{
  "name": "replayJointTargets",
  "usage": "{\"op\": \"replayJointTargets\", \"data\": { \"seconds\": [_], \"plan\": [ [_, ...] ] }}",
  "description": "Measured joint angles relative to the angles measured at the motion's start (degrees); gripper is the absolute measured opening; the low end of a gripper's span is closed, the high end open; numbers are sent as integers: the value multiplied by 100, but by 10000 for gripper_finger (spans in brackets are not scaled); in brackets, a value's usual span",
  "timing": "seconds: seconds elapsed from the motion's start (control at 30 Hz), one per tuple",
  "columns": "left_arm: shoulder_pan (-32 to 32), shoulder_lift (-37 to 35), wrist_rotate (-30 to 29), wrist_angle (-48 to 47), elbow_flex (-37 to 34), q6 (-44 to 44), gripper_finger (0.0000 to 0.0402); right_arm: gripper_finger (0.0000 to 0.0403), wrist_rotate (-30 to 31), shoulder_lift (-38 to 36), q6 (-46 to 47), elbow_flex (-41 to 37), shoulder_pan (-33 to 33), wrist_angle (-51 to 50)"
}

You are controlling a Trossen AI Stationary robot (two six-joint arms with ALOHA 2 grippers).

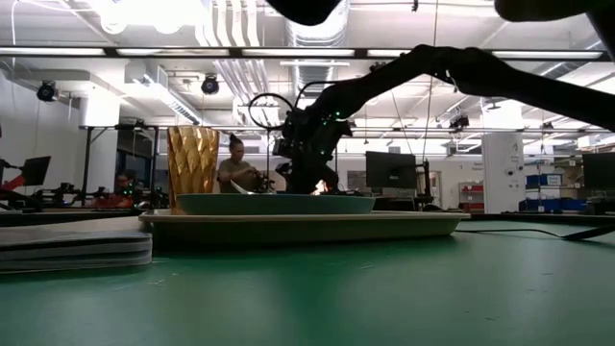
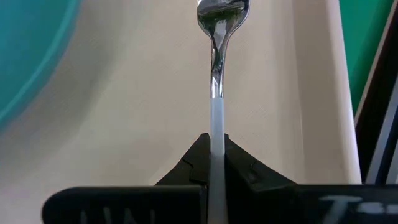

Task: Pick and place plate/cup/fork/spoon on tray
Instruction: Put the orange fork on the white serving tray, then put the black spoon on the white serving tray

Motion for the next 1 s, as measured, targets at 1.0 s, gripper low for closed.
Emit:
{"op": "replayJointTargets", "data": {
  "seconds": [1.0],
  "plan": [
    [1, 174, -105, -3, 0, -5, 154, 95, -308, -1496, 2425, 7, 146, -1038]
  ]
}}
